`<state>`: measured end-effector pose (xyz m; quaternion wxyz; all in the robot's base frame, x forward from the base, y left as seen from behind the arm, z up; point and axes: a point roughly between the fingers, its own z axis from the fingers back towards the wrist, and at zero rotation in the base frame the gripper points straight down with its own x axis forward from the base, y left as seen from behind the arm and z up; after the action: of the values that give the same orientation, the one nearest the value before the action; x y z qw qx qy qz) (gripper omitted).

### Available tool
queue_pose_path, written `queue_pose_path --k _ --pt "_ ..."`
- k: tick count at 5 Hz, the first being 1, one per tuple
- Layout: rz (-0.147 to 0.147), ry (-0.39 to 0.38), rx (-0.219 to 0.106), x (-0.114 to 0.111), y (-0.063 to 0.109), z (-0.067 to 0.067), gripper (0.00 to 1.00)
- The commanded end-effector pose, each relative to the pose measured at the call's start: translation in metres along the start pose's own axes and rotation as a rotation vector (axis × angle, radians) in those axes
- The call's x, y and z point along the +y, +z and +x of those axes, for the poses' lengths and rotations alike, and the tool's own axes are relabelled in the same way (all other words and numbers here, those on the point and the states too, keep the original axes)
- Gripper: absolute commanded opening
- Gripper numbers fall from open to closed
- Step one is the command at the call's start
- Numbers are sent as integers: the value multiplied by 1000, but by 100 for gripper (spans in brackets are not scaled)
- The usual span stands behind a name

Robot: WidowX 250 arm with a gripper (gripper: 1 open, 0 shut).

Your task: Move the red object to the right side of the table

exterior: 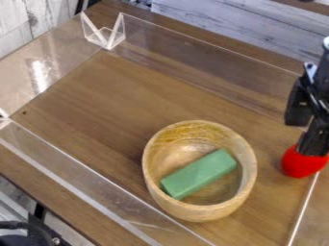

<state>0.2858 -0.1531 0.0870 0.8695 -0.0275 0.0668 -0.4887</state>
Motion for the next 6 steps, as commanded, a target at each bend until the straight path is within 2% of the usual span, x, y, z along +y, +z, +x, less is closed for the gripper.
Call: queue_pose_path --k 1,3,5,6 --pt "42 -49 -63 -6 21 -5 100" --pt "59 -72 -104 -6 49 -19 100" --pt "81 -32 -133 8 72 -30 100" --pt "85 -53 -139 9 66 -43 0"
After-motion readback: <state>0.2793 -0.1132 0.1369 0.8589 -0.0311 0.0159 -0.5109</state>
